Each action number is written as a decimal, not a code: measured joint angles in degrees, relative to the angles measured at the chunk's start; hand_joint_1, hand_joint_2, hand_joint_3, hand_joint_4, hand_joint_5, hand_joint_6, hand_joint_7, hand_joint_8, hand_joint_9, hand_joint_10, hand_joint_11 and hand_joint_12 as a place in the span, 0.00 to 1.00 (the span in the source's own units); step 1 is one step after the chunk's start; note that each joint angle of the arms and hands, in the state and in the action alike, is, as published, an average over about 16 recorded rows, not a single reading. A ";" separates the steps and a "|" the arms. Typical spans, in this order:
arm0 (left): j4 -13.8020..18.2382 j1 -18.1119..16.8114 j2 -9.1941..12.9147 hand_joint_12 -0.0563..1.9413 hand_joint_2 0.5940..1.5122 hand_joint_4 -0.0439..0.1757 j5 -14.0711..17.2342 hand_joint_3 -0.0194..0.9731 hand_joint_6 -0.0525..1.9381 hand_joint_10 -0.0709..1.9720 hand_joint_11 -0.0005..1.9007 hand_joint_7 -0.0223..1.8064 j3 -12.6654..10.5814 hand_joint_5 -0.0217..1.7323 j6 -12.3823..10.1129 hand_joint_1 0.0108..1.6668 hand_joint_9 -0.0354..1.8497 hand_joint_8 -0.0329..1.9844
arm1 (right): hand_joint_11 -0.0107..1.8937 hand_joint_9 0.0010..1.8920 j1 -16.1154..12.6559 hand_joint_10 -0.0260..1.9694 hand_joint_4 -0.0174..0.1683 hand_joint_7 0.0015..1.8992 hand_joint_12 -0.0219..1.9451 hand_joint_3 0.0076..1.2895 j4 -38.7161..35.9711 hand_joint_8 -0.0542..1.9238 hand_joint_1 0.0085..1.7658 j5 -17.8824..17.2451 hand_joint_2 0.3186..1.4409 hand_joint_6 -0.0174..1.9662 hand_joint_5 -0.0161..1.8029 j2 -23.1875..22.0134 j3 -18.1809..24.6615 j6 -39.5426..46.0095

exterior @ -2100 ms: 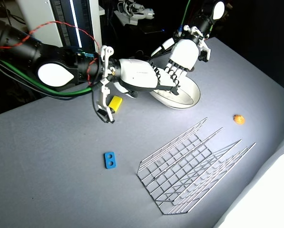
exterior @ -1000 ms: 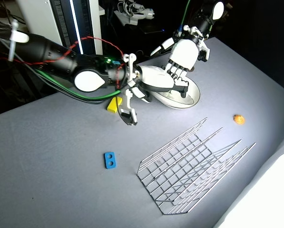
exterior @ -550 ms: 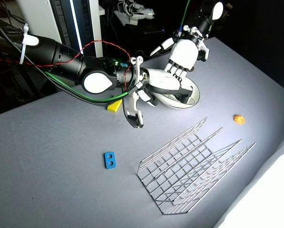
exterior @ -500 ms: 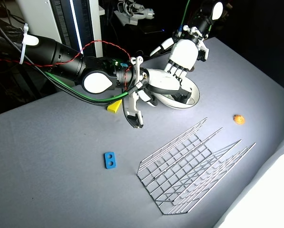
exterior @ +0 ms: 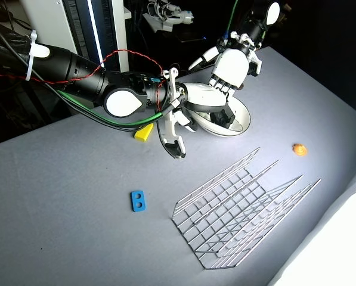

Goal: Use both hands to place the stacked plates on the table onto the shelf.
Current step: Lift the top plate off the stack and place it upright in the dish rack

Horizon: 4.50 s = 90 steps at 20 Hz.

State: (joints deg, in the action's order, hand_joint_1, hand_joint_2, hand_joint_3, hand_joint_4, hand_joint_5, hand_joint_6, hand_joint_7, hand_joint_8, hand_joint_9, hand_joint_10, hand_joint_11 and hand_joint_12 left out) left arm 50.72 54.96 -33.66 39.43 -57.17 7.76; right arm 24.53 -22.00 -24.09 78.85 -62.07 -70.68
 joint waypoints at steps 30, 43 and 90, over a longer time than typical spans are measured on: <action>-13.44 -9.75 4.75 0.03 0.59 0.20 -6.09 0.03 0.03 0.04 0.01 0.02 -9.28 0.02 0.24 0.01 0.03 0.01 | 0.49 0.61 -5.06 0.30 0.10 0.58 0.51 0.01 8.07 0.41 0.72 -2.57 0.56 0.47 0.54 -15.01 16.48 1.06; -12.39 -7.87 5.18 0.03 0.60 0.21 -1.27 0.03 0.03 0.04 0.01 0.02 -9.89 0.02 4.75 0.01 0.03 0.01 | 0.48 0.55 -13.65 0.50 0.10 0.56 0.52 0.00 10.48 0.45 0.74 -2.78 0.56 0.51 0.52 -24.58 19.76 4.97; 8.89 3.99 2.57 0.02 0.60 0.21 5.16 0.03 0.02 0.02 0.01 0.02 -10.21 0.02 13.55 0.01 0.02 0.01 | 0.46 0.53 -19.88 0.53 0.05 0.54 0.55 0.01 49.80 0.48 0.78 13.24 0.58 0.50 0.51 -11.97 -12.84 25.88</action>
State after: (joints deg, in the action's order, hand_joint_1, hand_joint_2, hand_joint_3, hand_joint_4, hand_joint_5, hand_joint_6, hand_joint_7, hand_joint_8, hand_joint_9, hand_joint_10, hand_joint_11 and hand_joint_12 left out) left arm 59.60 58.95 -31.09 44.59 -67.37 21.31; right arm 4.64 27.80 -10.85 66.88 -74.91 -44.80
